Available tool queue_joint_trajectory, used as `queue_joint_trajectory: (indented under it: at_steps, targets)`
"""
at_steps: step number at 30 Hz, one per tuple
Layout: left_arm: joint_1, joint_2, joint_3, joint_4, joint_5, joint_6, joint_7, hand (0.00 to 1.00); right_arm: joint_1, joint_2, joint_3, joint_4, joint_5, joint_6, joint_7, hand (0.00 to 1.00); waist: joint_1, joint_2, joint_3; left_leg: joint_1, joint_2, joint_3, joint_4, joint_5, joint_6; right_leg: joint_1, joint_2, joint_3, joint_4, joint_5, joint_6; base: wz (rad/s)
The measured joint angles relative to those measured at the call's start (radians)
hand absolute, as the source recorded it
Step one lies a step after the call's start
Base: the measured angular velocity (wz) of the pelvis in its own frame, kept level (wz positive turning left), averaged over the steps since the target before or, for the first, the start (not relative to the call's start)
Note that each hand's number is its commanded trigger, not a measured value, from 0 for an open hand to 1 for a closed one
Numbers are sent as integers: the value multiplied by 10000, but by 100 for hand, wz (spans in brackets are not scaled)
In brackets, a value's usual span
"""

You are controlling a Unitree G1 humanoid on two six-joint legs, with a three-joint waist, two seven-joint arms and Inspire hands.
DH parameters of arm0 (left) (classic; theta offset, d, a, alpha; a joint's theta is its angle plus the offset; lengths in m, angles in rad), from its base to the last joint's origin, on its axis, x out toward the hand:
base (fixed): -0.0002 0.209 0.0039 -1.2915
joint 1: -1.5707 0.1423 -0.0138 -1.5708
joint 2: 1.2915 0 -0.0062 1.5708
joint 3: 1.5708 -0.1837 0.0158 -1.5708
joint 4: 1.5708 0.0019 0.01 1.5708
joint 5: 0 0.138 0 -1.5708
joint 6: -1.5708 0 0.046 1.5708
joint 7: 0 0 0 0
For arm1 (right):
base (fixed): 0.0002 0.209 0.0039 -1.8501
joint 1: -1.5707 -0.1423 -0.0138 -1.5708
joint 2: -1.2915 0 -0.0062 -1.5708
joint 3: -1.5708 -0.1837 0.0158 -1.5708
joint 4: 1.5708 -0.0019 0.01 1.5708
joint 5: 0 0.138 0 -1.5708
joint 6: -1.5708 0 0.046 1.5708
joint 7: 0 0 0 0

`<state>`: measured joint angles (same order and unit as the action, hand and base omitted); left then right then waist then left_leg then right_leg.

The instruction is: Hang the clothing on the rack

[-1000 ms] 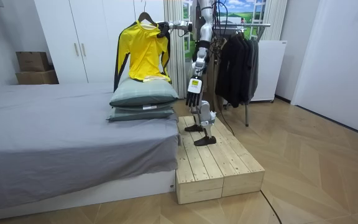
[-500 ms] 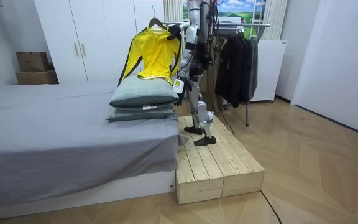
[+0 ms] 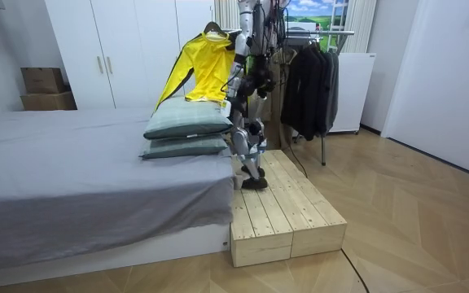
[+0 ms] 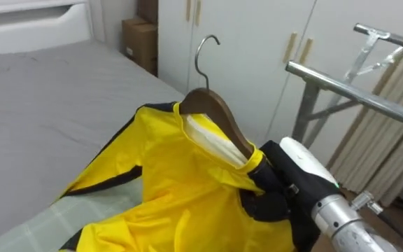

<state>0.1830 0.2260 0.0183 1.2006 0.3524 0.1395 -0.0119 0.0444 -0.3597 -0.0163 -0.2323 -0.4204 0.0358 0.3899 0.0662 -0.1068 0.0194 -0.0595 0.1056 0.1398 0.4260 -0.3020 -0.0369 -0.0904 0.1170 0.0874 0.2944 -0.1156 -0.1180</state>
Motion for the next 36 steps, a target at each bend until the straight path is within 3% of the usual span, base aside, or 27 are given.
queue_joint_trajectory:
  at_steps: [1,2,3,4,6,8,12,19,20,21,22,23,24,25,26,28,30,33,36]
  targets:
    - [-1,-52,0,4,45,39,-6,0,-53,-29,67,26,0,-2,-1,100,30,75,46,-33,-43,-385,-329,58,-77,-21,99,216,-10,22,28,-105]
    - [32,-167,1,111,46,59,-35,0,-134,-35,235,134,0,-5,-9,100,133,201,2,-112,-275,-960,-541,387,-145,-149,217,620,98,-40,157,-112]
    - [66,-250,-3,159,46,72,-98,0,-209,-10,350,148,-54,-26,-41,100,156,251,-31,-108,-488,-1220,-647,641,75,-384,300,982,311,24,286,-108]
    - [65,-265,-4,202,46,75,-146,0,-235,0,402,146,-101,-59,-69,100,121,236,-36,-131,-516,-1102,-691,687,49,-508,286,1067,365,55,326,-84]
    - [63,-361,-10,361,148,75,-259,0,-238,-4,392,147,-195,-160,-141,100,-49,190,-42,-175,-665,-675,-906,783,210,-718,219,1308,287,177,472,-45]
    - [65,-383,-6,463,154,92,-425,0,-232,-3,386,106,-232,-155,-157,100,-286,172,-45,-195,-704,-574,-917,757,302,-718,173,1346,200,186,517,-12]
    - [47,-383,-50,463,155,336,-665,0,-258,4,383,-461,-211,-131,-239,100,-601,160,-37,-234,-664,-262,-992,733,378,-792,250,1826,-107,360,630,-24]
    - [46,-385,-13,464,137,508,-943,0,-394,255,419,-504,-255,-119,-399,100,-541,239,23,-47,-400,1059,-1305,691,437,-1023,580,2743,-395,714,749,-52]
    - [47,-385,-13,465,137,528,-1018,0,-393,364,435,-478,-252,-119,-434,100,-426,256,63,76,-321,1436,-1423,692,433,-1102,565,2549,-479,840,803,-111]
    - [42,-399,-15,562,136,546,-1061,0,-435,488,492,-408,-249,-120,-495,100,-88,275,79,288,-108,2066,-1577,659,393,-1242,270,1171,-715,1011,880,-125]
    - [41,-433,-16,637,136,546,-1066,0,-466,492,519,-398,-250,-127,-509,100,18,407,150,344,43,2342,-1610,581,384,-1249,89,310,-632,975,862,-132]
    - [38,-520,-19,791,137,558,-1086,0,-497,468,558,-370,-257,-134,-610,100,100,516,233,501,197,2829,-1573,431,358,-1447,-660,-1475,504,301,864,-74]
    - [39,-529,-39,844,143,621,-1110,0,-450,476,563,-265,-326,-134,-849,100,-48,525,245,701,268,3238,-1578,346,236,-1413,-1602,-2305,1584,-421,1152,-46]
    - [36,-495,-18,841,163,658,-1113,0,-467,536,562,-102,-381,-133,-1091,100,-106,311,158,813,212,3322,-1452,273,68,-1326,-2381,-2488,1721,-762,1633,-11]
    - [30,-466,6,838,229,659,-1113,0,-526,616,572,-45,-405,-131,-1165,100,-95,244,169,788,215,3328,-1280,271,-96,-1315,-2350,-2397,1570,-886,1609,-21]
    - [-38,-491,401,835,993,659,-1136,0,-737,578,677,-44,-383,-125,-1167,100,-186,238,171,508,396,2948,-1237,399,-356,-1256,-1834,-2207,967,-657,1120,-34]
    - [-37,-459,587,845,1378,680,-1141,0,-866,477,717,-45,-381,-125,-1101,100,-306,213,157,529,599,2779,-1415,510,-503,-1056,-1493,-2191,458,-344,922,-29]
    - [-29,-460,572,845,1627,758,-1267,0,-873,397,663,-53,-388,-125,-1033,100,-461,145,139,843,642,2424,-1732,590,-620,-733,-1261,-2131,108,-265,865,-12]
    - [-54,-466,572,842,1720,757,-1305,0,-897,406,654,-129,-390,-140,-899,100,-471,95,109,902,639,2474,-1755,596,-626,-685,-1125,-1984,-48,-199,892,-8]
